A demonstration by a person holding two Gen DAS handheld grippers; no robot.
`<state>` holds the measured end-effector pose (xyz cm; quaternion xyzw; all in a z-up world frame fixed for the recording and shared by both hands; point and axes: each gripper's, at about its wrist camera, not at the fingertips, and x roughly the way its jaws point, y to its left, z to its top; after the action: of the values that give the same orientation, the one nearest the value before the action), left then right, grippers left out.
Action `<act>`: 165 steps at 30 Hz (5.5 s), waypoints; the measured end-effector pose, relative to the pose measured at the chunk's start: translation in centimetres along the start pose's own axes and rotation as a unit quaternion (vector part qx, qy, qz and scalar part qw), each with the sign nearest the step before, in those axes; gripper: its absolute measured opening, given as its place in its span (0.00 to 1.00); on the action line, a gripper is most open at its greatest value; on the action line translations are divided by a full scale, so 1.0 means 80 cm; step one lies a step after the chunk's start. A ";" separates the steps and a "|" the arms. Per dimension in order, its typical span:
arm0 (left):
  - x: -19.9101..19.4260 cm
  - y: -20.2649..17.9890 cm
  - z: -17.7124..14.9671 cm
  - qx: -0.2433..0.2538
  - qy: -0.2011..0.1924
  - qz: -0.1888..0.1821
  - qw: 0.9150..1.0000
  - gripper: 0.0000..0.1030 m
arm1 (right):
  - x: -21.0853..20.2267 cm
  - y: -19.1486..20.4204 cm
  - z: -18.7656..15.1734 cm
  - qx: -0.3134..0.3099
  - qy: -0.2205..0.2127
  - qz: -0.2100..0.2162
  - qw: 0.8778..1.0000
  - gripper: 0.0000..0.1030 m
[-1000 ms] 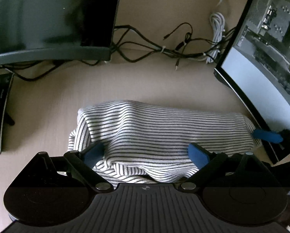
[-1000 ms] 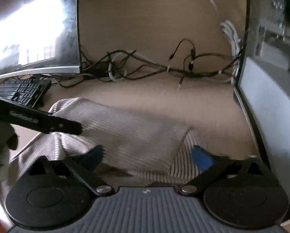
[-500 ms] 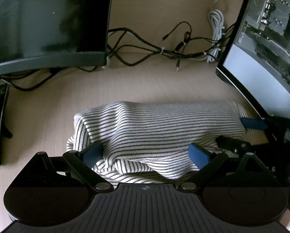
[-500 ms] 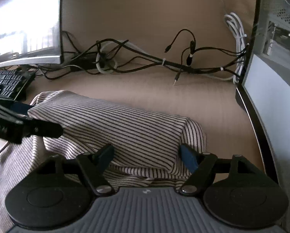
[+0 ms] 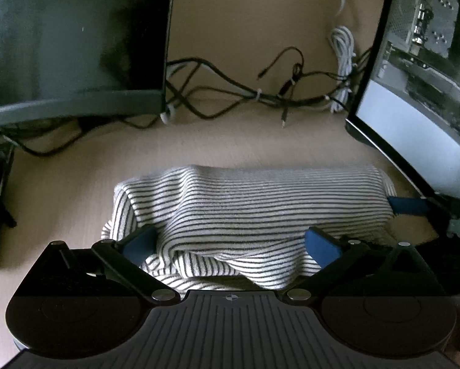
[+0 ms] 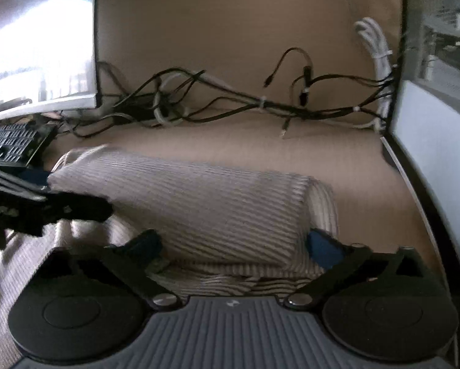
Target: Fold clothes
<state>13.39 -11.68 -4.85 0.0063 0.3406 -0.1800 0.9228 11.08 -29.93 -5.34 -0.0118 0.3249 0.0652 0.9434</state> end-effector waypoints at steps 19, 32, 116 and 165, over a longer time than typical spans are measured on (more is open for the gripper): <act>0.028 -0.031 -0.008 0.056 -0.065 0.078 0.993 1.00 | 0.010 0.017 0.001 -0.038 0.012 -0.066 0.997 1.00; 0.042 -0.049 -0.007 0.088 -0.054 0.103 0.989 1.00 | -0.090 -0.011 0.007 0.063 -0.066 -0.128 0.988 1.00; 0.058 -0.065 0.001 0.114 -0.050 0.106 0.987 1.00 | -0.041 0.050 0.069 0.209 -0.071 0.177 0.959 1.00; 0.049 -0.045 -0.005 0.118 -0.052 0.077 0.989 1.00 | -0.073 0.047 0.078 0.158 -0.135 0.113 0.972 1.00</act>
<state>14.68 -16.24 -7.19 0.1323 0.2670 -0.1476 0.9431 9.85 -26.45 3.29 0.1827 0.2003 0.1201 0.9550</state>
